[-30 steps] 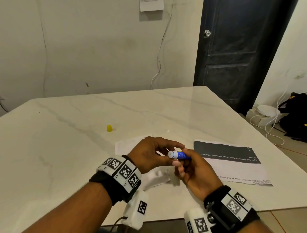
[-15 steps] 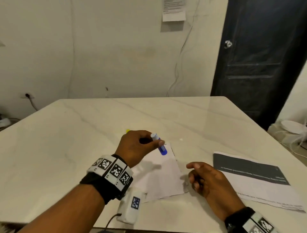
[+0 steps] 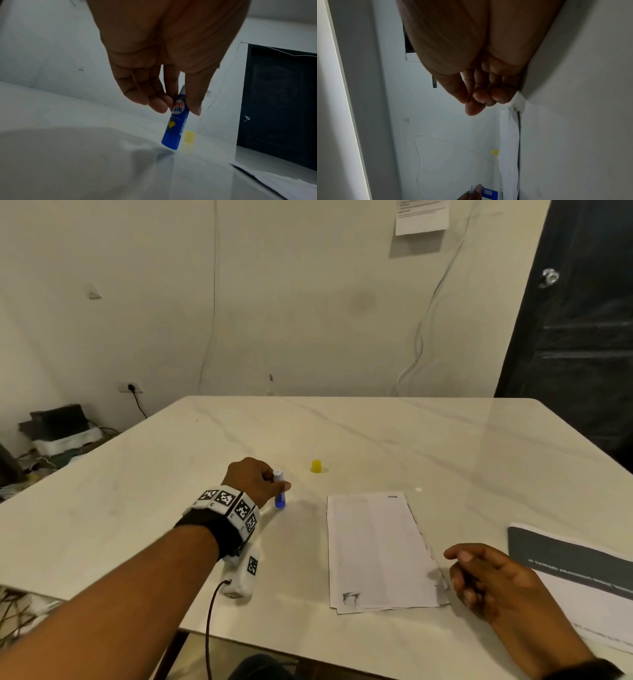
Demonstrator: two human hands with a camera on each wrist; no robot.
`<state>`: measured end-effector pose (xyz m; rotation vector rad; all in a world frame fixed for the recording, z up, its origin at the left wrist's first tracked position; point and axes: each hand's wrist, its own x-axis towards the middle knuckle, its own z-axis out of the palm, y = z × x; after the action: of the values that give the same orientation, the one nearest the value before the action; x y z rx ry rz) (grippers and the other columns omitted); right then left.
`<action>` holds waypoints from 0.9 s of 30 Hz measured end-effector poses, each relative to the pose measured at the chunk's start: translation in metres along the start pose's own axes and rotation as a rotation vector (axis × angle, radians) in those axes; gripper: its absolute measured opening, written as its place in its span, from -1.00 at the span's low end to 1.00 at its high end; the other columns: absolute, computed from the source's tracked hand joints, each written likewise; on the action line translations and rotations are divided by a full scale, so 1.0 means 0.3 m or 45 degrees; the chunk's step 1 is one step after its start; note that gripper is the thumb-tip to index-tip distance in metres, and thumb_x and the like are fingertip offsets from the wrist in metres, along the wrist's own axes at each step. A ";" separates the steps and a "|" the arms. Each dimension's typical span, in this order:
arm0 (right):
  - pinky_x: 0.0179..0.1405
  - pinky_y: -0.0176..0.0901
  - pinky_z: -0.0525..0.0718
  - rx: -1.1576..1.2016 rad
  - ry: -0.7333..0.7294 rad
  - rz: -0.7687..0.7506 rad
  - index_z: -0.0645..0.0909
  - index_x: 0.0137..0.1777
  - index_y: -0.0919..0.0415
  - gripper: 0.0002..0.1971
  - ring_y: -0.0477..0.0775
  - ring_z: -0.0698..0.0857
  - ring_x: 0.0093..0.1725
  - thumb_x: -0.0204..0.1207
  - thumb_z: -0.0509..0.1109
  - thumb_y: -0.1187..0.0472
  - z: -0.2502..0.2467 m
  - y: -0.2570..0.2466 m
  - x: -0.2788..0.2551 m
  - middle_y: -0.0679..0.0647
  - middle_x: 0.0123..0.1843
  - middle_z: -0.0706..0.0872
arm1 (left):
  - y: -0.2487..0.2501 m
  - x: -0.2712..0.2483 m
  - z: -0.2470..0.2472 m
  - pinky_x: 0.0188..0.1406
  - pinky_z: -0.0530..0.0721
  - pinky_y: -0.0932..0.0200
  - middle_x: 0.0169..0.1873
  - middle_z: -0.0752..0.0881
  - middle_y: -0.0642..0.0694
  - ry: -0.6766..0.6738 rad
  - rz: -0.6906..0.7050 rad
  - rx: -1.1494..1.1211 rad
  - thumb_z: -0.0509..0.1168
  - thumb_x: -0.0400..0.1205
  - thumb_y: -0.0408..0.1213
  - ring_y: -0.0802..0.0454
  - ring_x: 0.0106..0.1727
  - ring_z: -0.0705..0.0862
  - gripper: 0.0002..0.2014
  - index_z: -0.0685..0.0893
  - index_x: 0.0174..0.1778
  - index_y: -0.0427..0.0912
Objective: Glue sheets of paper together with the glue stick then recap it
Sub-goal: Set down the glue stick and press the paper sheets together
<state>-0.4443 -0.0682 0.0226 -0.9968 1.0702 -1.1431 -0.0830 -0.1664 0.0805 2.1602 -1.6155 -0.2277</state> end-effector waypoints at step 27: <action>-0.37 -0.16 0.50 0.013 0.076 0.034 0.79 0.01 0.29 -0.81 0.06 0.54 -0.38 0.68 0.34 0.25 -0.004 -0.006 -0.006 0.20 -0.31 0.69 | 0.083 -0.318 -0.007 -0.09 0.58 0.15 -0.16 0.78 0.08 0.164 0.084 -0.483 0.51 0.50 -0.05 0.02 -0.11 0.77 -0.72 0.69 0.08 0.02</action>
<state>-0.4460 -0.0667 0.0244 -0.9428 1.1210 -1.1619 -0.1331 -0.0816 0.0814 1.7949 -1.4361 -0.3372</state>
